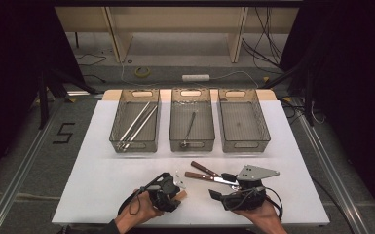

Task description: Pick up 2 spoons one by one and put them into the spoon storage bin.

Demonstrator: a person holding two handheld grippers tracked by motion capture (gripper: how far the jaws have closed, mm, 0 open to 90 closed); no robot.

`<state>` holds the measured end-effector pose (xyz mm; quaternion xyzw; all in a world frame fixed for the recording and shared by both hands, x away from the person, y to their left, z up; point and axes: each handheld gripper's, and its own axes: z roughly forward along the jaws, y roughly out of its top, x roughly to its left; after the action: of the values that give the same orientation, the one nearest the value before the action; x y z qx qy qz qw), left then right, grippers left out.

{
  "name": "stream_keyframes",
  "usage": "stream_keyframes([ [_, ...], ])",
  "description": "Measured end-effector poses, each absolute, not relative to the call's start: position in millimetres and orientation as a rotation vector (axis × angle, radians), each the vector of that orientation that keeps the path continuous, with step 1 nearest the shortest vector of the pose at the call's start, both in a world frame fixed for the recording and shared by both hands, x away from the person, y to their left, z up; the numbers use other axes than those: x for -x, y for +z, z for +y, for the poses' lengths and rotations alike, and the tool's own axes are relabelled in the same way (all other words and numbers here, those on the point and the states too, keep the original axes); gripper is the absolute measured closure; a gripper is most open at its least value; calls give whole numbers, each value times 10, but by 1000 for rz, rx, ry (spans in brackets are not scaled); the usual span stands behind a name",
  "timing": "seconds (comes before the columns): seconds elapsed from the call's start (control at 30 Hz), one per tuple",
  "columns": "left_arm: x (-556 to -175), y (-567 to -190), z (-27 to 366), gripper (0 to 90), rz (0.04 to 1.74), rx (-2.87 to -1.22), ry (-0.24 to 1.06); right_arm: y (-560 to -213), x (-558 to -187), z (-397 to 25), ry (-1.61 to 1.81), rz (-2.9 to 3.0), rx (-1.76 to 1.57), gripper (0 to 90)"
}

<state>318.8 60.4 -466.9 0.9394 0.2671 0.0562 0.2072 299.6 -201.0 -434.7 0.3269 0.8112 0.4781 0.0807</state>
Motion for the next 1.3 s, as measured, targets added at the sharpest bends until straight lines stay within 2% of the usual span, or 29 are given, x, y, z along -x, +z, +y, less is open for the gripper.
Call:
stream_keyframes([
  [0.03, -3196, -4670, 606, 732, 744, -2616, 155, -4347, -2996, -2008, 1429, 2425, -974, 276],
  [0.1, -3201, -4669, 609, 738, 745, -2613, 151, -4348, -2994, -2005, 1428, 2427, -973, 276],
  [0.6, -3282, -4634, 692, 753, 789, -2553, 91, -4347, -2997, -2011, 1422, 2426, -976, 279],
  [1.3, -3551, -4294, 1112, 755, 914, -2287, 80, -4351, -3006, -2031, 1427, 2418, -989, 280],
])
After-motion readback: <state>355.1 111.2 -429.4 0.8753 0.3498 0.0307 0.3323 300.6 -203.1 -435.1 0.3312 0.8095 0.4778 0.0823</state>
